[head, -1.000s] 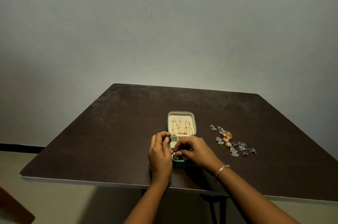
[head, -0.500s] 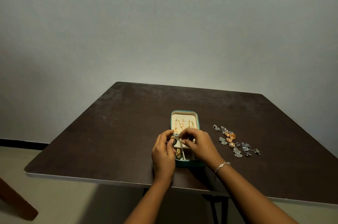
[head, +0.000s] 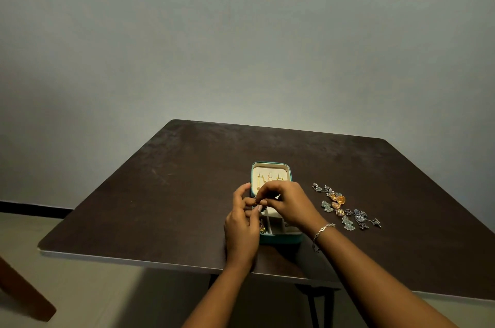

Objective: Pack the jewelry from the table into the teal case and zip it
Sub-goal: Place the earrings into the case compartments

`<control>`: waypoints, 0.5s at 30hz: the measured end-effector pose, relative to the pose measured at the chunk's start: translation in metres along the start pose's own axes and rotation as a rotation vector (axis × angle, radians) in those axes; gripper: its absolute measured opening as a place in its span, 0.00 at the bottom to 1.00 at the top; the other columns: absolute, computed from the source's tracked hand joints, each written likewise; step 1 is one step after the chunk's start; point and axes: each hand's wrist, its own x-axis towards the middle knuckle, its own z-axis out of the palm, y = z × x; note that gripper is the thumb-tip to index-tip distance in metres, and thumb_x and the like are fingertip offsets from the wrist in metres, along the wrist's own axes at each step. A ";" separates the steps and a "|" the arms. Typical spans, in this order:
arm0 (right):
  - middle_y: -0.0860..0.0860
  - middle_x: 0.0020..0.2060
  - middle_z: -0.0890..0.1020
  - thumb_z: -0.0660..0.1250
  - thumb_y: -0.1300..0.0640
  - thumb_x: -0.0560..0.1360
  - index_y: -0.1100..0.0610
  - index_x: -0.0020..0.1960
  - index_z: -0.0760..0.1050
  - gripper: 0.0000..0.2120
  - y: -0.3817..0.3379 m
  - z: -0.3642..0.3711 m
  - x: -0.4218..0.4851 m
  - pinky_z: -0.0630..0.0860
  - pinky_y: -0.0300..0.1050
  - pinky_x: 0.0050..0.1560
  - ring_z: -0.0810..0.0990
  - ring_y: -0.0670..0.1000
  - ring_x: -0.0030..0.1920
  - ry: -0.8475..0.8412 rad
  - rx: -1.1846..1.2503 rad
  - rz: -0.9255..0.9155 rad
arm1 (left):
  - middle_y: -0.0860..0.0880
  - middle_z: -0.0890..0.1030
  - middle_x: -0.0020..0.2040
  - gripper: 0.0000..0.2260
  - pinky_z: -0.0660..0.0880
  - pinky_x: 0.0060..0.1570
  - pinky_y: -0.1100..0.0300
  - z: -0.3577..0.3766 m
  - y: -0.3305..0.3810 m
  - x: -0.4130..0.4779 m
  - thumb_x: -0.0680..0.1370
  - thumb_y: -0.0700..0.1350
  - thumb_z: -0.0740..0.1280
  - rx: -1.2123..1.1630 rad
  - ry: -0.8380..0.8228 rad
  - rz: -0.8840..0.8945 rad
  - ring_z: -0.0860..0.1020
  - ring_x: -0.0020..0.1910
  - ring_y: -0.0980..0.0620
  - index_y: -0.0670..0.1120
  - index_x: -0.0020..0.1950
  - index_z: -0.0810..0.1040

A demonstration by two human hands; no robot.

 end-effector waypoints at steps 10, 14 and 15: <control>0.54 0.43 0.83 0.65 0.70 0.71 0.62 0.44 0.80 0.08 0.006 -0.011 -0.006 0.69 0.27 0.44 0.76 0.42 0.42 -0.216 -0.142 -0.181 | 0.49 0.77 0.41 0.14 0.70 0.31 0.70 0.000 -0.003 0.004 0.79 0.33 0.53 -0.096 0.077 -0.093 0.74 0.31 0.60 0.49 0.56 0.70; 0.55 0.45 0.82 0.65 0.66 0.73 0.61 0.46 0.80 0.06 0.005 -0.013 0.001 0.71 0.38 0.48 0.77 0.50 0.48 -0.315 -0.353 -0.346 | 0.51 0.77 0.40 0.14 0.70 0.30 0.70 -0.001 -0.002 0.004 0.79 0.33 0.53 -0.097 0.075 -0.104 0.74 0.31 0.60 0.49 0.56 0.70; 0.56 0.45 0.81 0.65 0.65 0.73 0.61 0.45 0.80 0.05 0.003 -0.013 0.002 0.71 0.42 0.48 0.78 0.52 0.48 -0.338 -0.412 -0.412 | 0.50 0.77 0.40 0.14 0.70 0.30 0.69 -0.001 -0.002 0.003 0.79 0.33 0.53 -0.097 0.076 -0.112 0.74 0.31 0.60 0.49 0.57 0.70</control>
